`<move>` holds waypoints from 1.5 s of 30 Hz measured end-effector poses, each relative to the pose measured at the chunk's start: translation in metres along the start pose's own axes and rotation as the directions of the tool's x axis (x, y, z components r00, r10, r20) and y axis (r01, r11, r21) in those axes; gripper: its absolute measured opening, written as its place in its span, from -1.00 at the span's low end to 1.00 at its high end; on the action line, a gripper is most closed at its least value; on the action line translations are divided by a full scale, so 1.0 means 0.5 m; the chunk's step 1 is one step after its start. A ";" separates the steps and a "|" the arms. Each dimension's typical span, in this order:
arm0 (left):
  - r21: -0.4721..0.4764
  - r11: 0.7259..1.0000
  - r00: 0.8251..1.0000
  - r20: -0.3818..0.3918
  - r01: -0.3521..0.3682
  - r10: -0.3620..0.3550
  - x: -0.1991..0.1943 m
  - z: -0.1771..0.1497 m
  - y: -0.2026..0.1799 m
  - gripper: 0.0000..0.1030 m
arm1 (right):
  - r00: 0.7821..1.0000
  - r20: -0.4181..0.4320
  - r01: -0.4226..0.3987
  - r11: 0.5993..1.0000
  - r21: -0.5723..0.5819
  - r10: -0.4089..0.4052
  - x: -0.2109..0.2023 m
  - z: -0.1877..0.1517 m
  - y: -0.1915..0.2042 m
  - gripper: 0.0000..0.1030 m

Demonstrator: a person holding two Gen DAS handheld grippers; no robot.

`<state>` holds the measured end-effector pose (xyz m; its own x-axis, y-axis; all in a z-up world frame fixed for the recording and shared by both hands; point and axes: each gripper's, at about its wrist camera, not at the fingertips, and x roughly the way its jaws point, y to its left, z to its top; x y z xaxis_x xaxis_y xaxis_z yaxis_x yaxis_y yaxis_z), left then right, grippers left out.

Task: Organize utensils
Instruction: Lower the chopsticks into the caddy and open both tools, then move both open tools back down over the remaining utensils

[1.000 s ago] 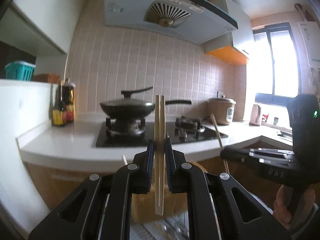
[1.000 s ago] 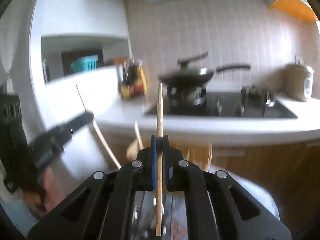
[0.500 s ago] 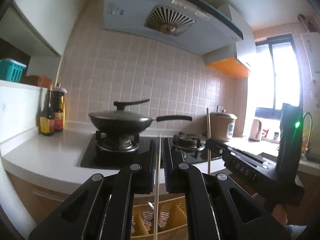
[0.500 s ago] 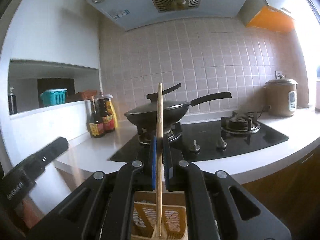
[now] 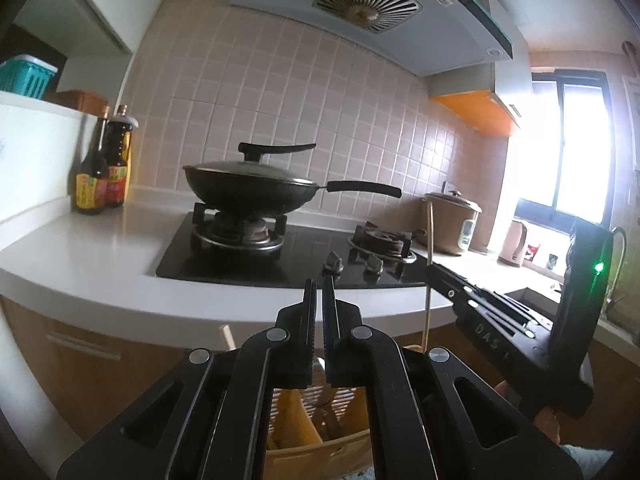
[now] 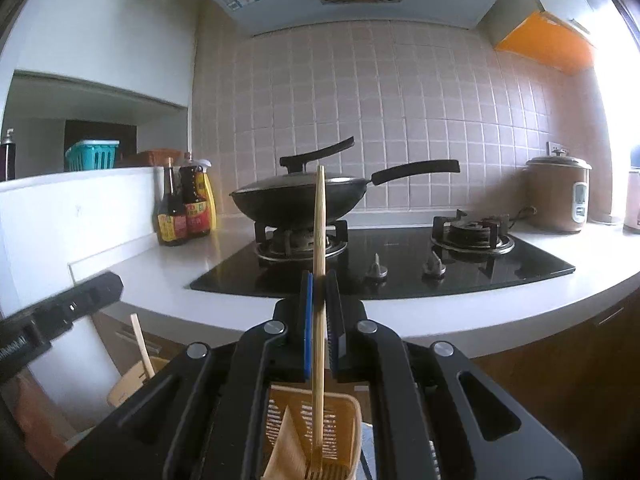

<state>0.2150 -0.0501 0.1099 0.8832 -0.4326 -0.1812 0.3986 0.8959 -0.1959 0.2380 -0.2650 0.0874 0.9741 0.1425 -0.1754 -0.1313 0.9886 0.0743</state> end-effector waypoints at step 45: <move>0.051 0.998 0.870 -0.492 0.034 -0.005 -0.290 -0.205 -0.018 -0.07 | 0.850 -0.525 -0.023 0.991 -0.128 -0.049 -0.298 -0.149 0.112 0.35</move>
<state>0.0578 -0.0059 0.0393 0.6451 -0.4304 -0.6314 0.4407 0.8846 -0.1527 0.0718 -0.2274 0.0445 0.7373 0.0990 -0.6682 -0.1759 0.9832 -0.0484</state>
